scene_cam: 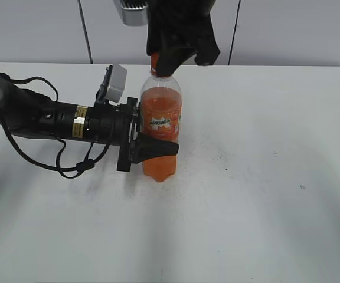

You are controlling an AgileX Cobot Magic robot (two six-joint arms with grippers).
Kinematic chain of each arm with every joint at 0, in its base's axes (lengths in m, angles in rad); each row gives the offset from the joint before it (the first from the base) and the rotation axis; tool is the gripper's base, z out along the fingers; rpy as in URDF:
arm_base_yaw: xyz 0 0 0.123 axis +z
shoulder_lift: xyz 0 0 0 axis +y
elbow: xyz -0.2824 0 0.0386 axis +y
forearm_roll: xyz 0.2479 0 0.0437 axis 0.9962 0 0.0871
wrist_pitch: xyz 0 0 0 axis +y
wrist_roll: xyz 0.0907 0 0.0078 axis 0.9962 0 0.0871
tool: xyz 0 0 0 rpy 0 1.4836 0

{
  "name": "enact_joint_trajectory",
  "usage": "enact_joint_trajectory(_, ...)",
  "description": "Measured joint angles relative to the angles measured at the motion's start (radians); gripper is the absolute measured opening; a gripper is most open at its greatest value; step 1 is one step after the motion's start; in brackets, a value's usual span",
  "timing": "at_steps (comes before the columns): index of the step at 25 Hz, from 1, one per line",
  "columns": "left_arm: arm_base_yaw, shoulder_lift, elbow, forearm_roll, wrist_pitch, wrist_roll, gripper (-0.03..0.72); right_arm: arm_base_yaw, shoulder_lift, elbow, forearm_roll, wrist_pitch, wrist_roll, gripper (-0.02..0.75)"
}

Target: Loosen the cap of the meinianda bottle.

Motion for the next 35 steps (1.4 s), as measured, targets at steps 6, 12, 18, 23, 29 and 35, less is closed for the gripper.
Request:
enact_joint_trajectory(6,0.0,0.0,0.0,0.007,0.0,0.0,0.42,0.0,0.0,0.0,0.0,0.003,-0.179,0.277)
enact_joint_trajectory(12,0.0,0.0,0.0,0.016,-0.003,-0.001,0.42,0.0,0.0,0.0,0.017,0.005,-0.202,0.277)
enact_joint_trajectory(18,0.0,0.0,0.0,0.025,-0.006,-0.004,0.42,0.0,-0.001,0.0,0.02,0.007,-0.265,0.277)
enact_joint_trajectory(23,0.001,0.0,0.0,0.029,-0.006,-0.006,0.42,0.0,-0.001,0.0,0.02,0.008,-0.372,0.277)
enact_joint_trajectory(29,0.001,0.0,0.0,0.031,-0.008,-0.007,0.42,0.0,-0.002,0.0,0.02,0.008,-0.472,0.277)
enact_joint_trajectory(35,0.001,0.0,0.0,0.034,-0.009,-0.008,0.42,0.0,-0.002,0.0,0.02,0.008,-0.481,0.277)
